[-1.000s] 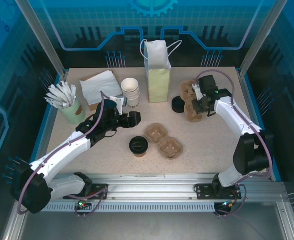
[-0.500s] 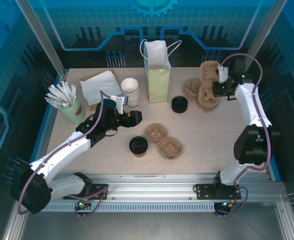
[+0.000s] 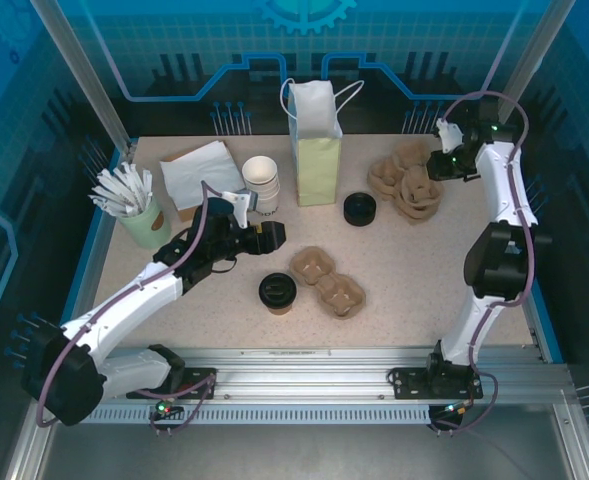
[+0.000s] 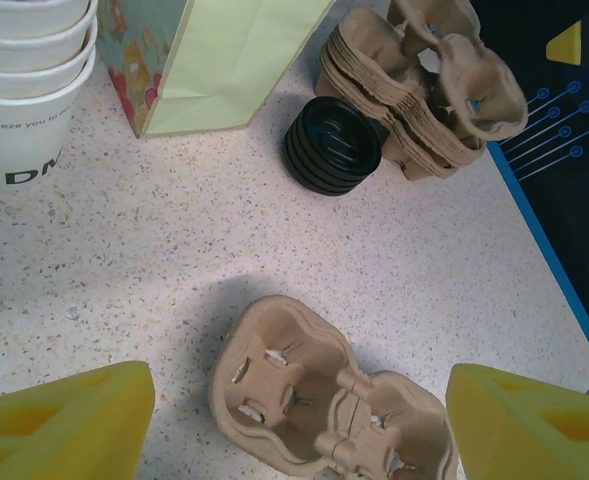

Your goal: Pack the takeout coffee

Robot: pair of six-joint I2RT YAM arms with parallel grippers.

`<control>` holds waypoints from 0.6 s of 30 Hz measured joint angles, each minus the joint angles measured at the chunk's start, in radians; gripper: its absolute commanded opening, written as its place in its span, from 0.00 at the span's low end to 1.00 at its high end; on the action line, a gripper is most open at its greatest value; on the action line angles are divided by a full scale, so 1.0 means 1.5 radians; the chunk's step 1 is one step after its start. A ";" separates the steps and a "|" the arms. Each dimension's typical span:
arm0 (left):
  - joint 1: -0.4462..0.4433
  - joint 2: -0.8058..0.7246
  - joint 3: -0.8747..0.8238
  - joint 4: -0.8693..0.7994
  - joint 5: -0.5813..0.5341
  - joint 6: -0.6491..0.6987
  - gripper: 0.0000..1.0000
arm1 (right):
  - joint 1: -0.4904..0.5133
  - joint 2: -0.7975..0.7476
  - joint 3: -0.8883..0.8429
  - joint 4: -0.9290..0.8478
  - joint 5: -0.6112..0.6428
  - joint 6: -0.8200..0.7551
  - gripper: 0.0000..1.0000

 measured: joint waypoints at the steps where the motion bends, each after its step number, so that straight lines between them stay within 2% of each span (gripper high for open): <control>1: 0.000 0.003 0.000 0.000 0.000 0.000 0.78 | 0.000 0.010 0.012 -0.008 -0.002 -0.008 0.18; 7: -0.001 0.008 0.000 0.000 0.000 0.000 0.78 | 0.003 0.043 0.038 -0.025 0.001 -0.020 0.22; 18: -0.001 0.018 0.000 -0.001 0.005 0.000 0.78 | 0.033 0.003 -0.011 0.027 0.004 0.038 0.43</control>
